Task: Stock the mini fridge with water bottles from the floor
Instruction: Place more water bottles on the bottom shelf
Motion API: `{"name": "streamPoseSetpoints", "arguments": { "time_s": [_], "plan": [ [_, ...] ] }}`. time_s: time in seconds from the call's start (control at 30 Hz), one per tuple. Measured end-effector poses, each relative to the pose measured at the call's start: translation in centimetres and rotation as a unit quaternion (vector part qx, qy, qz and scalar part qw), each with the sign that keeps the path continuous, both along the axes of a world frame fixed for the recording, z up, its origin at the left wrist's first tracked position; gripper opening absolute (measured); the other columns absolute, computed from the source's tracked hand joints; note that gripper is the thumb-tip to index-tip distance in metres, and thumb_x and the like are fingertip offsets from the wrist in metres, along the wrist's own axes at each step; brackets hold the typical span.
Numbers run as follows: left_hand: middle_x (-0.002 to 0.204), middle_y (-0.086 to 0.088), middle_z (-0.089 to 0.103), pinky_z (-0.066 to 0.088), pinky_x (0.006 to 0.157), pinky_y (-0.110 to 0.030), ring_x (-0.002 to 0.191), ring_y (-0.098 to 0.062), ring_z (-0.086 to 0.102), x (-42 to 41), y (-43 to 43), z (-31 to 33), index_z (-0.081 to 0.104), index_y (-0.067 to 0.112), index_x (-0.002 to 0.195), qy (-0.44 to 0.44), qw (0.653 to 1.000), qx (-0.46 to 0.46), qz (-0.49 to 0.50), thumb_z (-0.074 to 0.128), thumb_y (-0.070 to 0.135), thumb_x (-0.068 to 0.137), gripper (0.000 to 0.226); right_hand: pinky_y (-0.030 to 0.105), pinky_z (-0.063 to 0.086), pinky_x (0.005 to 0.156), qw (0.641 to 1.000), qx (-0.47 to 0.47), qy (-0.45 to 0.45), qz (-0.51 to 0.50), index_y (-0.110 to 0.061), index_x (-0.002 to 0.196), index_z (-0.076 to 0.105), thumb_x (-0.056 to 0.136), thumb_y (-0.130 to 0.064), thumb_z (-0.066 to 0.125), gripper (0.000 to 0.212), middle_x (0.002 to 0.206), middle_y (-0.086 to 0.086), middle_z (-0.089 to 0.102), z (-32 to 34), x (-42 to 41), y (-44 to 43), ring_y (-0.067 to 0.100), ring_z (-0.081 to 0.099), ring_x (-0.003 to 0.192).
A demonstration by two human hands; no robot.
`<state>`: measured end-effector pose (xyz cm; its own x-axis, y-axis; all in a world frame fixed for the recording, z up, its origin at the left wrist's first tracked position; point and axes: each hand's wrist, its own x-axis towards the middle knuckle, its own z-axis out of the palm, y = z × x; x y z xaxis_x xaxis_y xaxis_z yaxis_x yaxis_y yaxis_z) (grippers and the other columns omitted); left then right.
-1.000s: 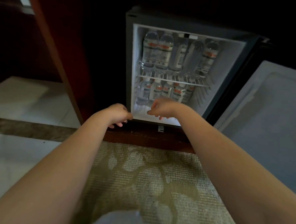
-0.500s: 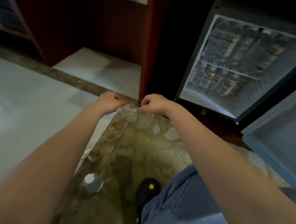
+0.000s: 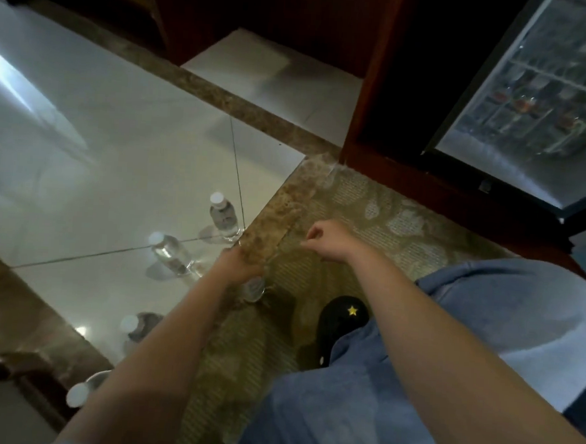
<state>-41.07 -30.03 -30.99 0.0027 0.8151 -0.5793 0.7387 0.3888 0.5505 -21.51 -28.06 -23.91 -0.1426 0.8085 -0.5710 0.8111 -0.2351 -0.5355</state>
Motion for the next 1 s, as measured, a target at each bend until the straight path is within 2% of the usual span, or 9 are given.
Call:
{"name": "streamPoseSetpoints", "arguments": {
  "time_s": [0.1, 0.17, 0.3, 0.43, 0.6, 0.7, 0.87, 0.93, 1.0],
  "plan": [
    [0.141, -0.01, 0.044, 0.037, 0.105, -0.038, 0.128, -0.029, 0.042, 0.7, -1.0, -2.8, 0.041, 0.01, 0.138, 0.009, 0.999, -0.042, -0.01, 0.076, 0.037, 0.073, 0.078, 0.034, 0.049, 0.087, 0.996, -0.038, -0.062, 0.054, -0.012, 0.115, 0.059, 0.093, -0.032, 0.058, 0.03, 0.116, 0.008, 0.059, -0.6, 0.9, -0.7, 0.023, 0.058, 0.102],
    [0.141, -0.012, 0.043, 0.039, 0.103, -0.039, 0.127, -0.031, 0.043, 1.4, -1.5, -4.0, 0.034, 0.009, 0.14, 0.039, 0.998, -0.041, 0.009, 0.076, 0.04, 0.072, 0.086, 0.033, 0.047, 0.086, 0.991, -0.054, -0.085, 0.085, -0.011, 0.118, 0.059, 0.093, -0.034, 0.056, 0.034, 0.118, 0.008, 0.059, -0.6, 1.1, -0.8, 0.024, 0.056, 0.106],
    [0.13, -0.014, 0.052, 0.047, 0.093, -0.044, 0.114, -0.033, 0.054, 1.9, -1.5, -5.1, 0.033, 0.012, 0.135, 0.094, 0.995, 0.009, 0.018, 0.063, 0.035, 0.083, 0.064, 0.029, 0.041, 0.078, 0.988, -0.055, -0.1, 0.107, -0.011, 0.117, 0.06, 0.093, -0.036, 0.055, 0.035, 0.116, 0.006, 0.059, -0.6, 1.1, -0.8, 0.023, 0.055, 0.102],
    [0.125, -0.013, 0.056, 0.048, 0.089, -0.041, 0.111, -0.032, 0.056, 1.8, -1.4, -4.7, 0.042, 0.012, 0.126, 0.13, 0.991, 0.032, -0.016, 0.056, 0.03, 0.09, 0.043, 0.028, 0.039, 0.082, 0.992, -0.044, -0.072, 0.091, -0.011, 0.128, 0.052, 0.094, -0.032, 0.055, 0.04, 0.128, 0.009, 0.054, -0.5, 0.8, -0.7, 0.025, 0.052, 0.115],
    [0.123, -0.012, 0.058, 0.044, 0.09, -0.037, 0.111, -0.03, 0.056, 0.6, 0.2, -2.2, 0.041, 0.016, 0.135, 0.077, 0.995, 0.06, -0.035, 0.056, 0.032, 0.091, 0.049, 0.033, 0.042, 0.092, 0.996, -0.035, -0.058, 0.059, -0.013, 0.14, 0.041, 0.09, -0.028, 0.062, 0.056, 0.138, 0.009, 0.048, -0.5, 0.8, -0.3, 0.026, 0.049, 0.122],
    [0.107, -0.005, 0.057, 0.042, 0.082, -0.032, 0.103, -0.026, 0.055, 0.6, 2.6, 1.6, 0.053, 0.014, 0.117, 0.039, 0.994, 0.083, -0.059, 0.064, 0.03, 0.086, 0.037, 0.037, 0.044, 0.097, 0.997, -0.037, -0.052, 0.051, -0.016, 0.143, 0.037, 0.085, -0.025, 0.069, 0.068, 0.142, 0.008, 0.045, -0.7, 0.7, -0.1, 0.026, 0.048, 0.125],
    [0.09, 0.001, 0.061, 0.046, 0.074, -0.03, 0.085, -0.016, 0.055, 2.3, 6.0, 8.7, 0.061, 0.016, 0.093, -0.019, 0.973, 0.186, -0.137, 0.074, 0.032, 0.077, 0.026, 0.042, 0.031, 0.11, 0.995, -0.04, 0.087, -0.003, -0.023, 0.152, 0.015, 0.071, -0.019, 0.082, 0.105, 0.156, 0.005, 0.026, -0.2, 1.0, 0.1, 0.027, 0.028, 0.142],
    [0.082, 0.007, 0.06, 0.046, 0.068, -0.024, 0.078, -0.01, 0.056, 3.4, 6.4, 11.2, 0.063, 0.018, 0.089, -0.072, 0.962, 0.212, -0.156, 0.076, 0.027, 0.075, 0.021, 0.036, 0.032, 0.107, 0.986, -0.016, 0.162, -0.026, -0.023, 0.152, 0.013, 0.068, -0.014, 0.084, 0.11, 0.153, 0.002, 0.031, 0.0, 0.7, 0.1, 0.022, 0.031, 0.139],
    [0.079, 0.01, 0.06, 0.046, 0.066, -0.021, 0.074, -0.006, 0.056, 4.4, 6.6, 12.7, 0.064, 0.019, 0.087, -0.105, 0.953, 0.23, -0.166, 0.077, 0.025, 0.073, 0.02, 0.033, 0.038, 0.105, 0.973, 0.024, 0.216, -0.071, -0.023, 0.149, 0.018, 0.063, -0.01, 0.087, 0.11, 0.143, 0.002, 0.042, -0.3, 0.6, 0.2, 0.021, 0.041, 0.133]
  ]
}}
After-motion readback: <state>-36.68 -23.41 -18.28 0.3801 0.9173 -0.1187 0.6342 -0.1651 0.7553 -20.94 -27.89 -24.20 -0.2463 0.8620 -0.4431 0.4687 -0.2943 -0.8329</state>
